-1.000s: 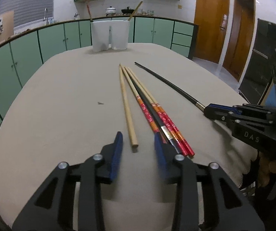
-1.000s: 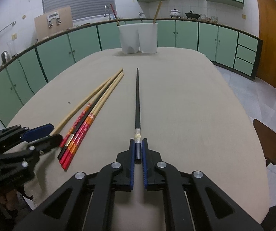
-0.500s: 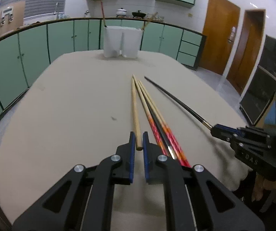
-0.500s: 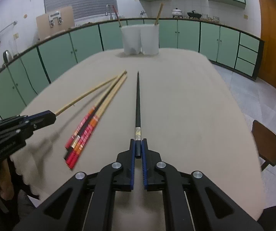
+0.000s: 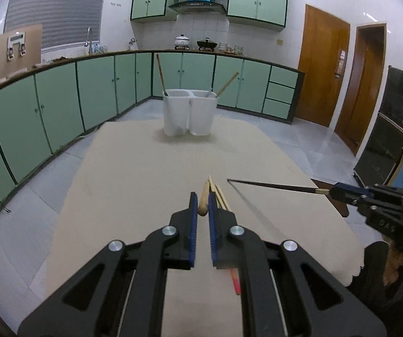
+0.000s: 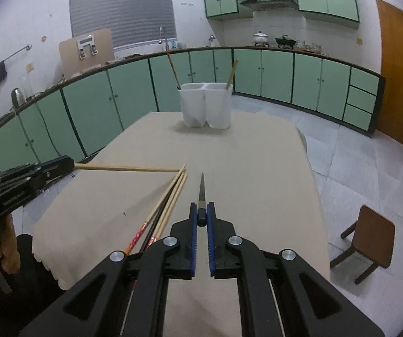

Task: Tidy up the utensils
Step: 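Lift and carry both chopsticks toward the white holder with both tools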

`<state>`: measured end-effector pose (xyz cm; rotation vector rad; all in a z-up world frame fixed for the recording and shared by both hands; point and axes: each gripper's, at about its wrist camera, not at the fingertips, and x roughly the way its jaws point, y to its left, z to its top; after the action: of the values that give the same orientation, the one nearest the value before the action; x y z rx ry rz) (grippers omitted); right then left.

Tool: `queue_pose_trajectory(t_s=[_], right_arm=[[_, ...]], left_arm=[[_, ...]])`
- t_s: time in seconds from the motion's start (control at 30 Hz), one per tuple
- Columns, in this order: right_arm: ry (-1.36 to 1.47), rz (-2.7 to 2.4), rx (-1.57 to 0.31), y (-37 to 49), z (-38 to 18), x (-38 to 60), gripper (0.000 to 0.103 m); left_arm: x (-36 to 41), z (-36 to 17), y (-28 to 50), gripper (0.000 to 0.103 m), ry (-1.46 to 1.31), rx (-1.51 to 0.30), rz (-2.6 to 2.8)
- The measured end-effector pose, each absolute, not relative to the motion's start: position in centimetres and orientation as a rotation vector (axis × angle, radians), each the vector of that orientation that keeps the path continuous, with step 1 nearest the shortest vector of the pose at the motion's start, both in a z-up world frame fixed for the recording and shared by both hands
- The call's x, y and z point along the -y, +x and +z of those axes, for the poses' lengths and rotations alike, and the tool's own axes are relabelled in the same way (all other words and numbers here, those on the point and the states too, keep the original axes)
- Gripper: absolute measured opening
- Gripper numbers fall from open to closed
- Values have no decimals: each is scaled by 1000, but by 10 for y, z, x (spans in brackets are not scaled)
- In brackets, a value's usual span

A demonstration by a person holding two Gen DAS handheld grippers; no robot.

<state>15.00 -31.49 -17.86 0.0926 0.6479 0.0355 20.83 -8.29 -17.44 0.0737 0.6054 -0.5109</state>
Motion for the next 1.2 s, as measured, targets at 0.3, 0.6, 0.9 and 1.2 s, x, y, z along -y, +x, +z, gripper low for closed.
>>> queue_pose_trajectory(t_s=[0.3, 0.6, 0.9, 1.2], right_arm=[[-7, 83, -680, 172, -129, 320, 7], [-49, 143, -752, 212, -85, 326, 7], [-50, 165, -821, 253, -68, 333, 6], [-30, 178, -851, 266, -70, 336, 7]], left_arm=[[76, -132, 232, 6, 100, -587, -500], [77, -102, 265, 6, 135, -643, -556], [76, -78, 299, 6, 140, -669, -583], [74, -89, 311, 6, 147, -701, -565]])
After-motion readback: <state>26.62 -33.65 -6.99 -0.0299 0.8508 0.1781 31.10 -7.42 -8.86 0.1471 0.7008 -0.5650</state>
